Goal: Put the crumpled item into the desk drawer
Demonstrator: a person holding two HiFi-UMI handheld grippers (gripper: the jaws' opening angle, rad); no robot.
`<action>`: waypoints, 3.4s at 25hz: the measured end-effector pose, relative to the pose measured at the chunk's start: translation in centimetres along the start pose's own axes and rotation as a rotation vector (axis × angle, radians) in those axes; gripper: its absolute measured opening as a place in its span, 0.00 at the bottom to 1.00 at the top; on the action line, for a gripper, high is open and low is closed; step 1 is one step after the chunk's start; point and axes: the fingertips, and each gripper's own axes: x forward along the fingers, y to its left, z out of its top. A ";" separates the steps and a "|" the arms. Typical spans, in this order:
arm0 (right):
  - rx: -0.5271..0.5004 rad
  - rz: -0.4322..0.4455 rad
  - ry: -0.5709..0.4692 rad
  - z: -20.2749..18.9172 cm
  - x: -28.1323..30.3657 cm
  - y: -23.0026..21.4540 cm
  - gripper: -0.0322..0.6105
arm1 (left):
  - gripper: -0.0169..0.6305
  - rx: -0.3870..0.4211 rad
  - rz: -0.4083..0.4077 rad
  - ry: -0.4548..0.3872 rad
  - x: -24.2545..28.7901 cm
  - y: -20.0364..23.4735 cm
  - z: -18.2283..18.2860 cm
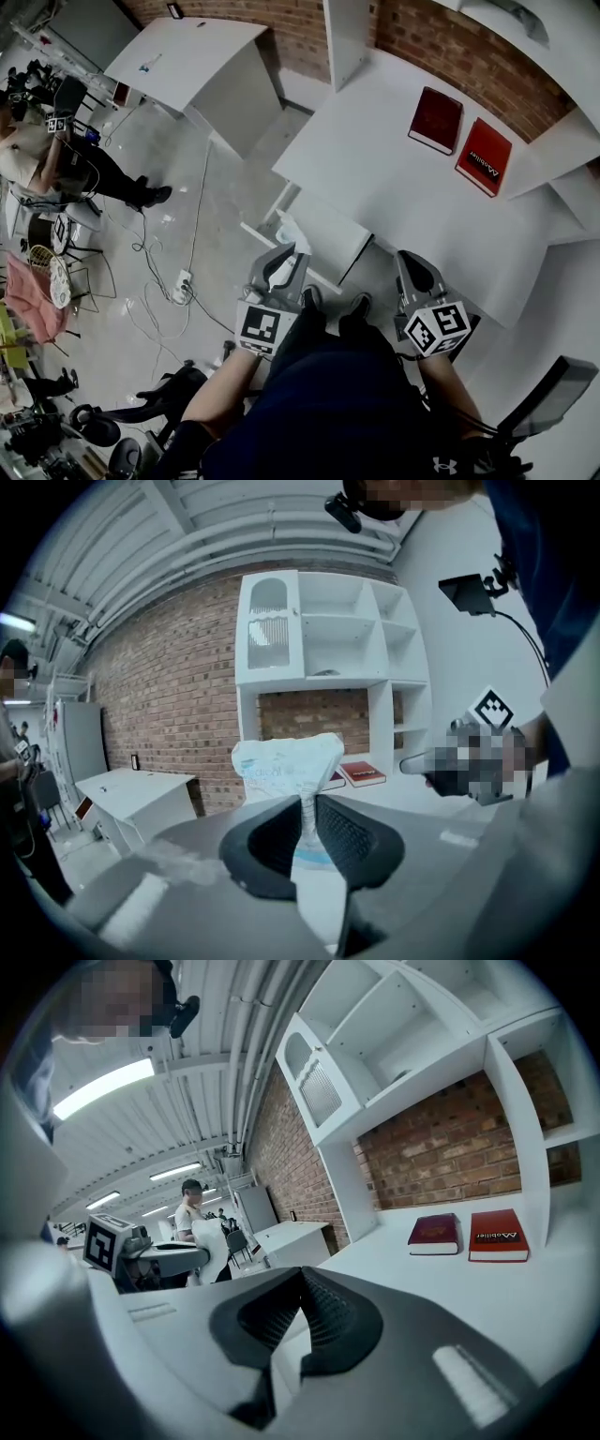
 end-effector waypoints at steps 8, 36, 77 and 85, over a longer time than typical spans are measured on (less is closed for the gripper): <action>0.048 -0.078 0.035 -1.8 1.9 -0.3 0.05 | 0.11 0.192 -0.048 0.068 4.3 2.9 -2.8; 0.183 -0.226 0.095 -6.8 1.4 -3.8 0.05 | 0.11 0.366 -0.305 0.549 13.4 1.8 -22.8; 0.318 -0.387 0.186 -11.1 -0.8 -8.6 0.05 | 0.12 1.060 -0.736 0.909 18.8 -0.1 -41.8; 0.305 -0.373 0.201 -11.5 -0.5 -7.7 0.05 | 0.12 1.103 -0.736 0.869 18.9 -0.3 -42.5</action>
